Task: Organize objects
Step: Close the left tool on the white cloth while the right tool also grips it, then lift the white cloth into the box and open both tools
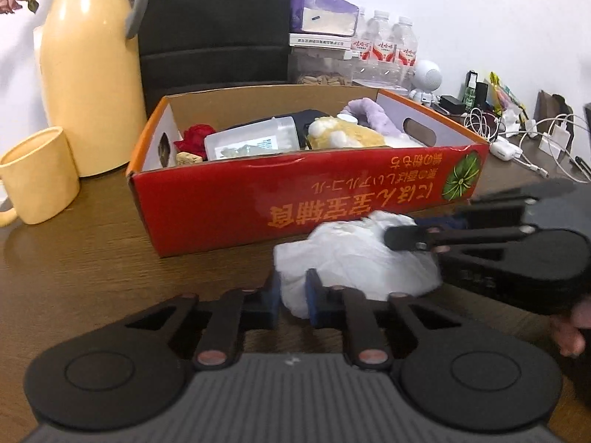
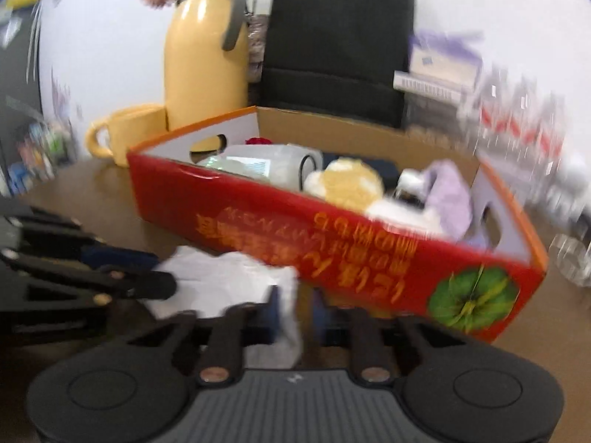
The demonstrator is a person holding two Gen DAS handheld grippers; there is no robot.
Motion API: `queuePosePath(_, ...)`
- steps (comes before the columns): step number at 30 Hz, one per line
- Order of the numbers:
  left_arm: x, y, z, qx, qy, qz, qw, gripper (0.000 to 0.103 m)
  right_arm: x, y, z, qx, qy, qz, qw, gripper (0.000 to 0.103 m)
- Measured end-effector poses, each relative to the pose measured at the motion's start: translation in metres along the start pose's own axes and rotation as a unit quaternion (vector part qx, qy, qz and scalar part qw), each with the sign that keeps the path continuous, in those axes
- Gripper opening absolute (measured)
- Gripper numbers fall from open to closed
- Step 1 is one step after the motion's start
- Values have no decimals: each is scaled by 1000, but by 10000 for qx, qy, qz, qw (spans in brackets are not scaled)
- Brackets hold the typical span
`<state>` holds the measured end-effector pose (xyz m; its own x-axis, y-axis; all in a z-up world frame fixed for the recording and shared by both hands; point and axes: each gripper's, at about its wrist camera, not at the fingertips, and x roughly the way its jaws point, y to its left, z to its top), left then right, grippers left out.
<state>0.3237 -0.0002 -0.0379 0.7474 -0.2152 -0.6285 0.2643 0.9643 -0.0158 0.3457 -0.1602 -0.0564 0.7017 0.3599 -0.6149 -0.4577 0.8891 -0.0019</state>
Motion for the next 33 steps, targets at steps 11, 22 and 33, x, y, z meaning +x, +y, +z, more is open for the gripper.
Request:
queuePosePath(11, -89, -45, -63, -609, -99, -173, 9979, 54, -109, 25, -73, 1473, -169, 145, 9888, 3)
queuePosePath(22, -134, -80, -104, -658, 84, -162, 9977, 32, -171, 47, -134, 1944, -211, 204, 9805, 3)
queuePosePath(33, -187, -89, -77, -639, -690, -364, 9949, 3, -218, 48, -135, 1949, -698, 137, 9782, 3)
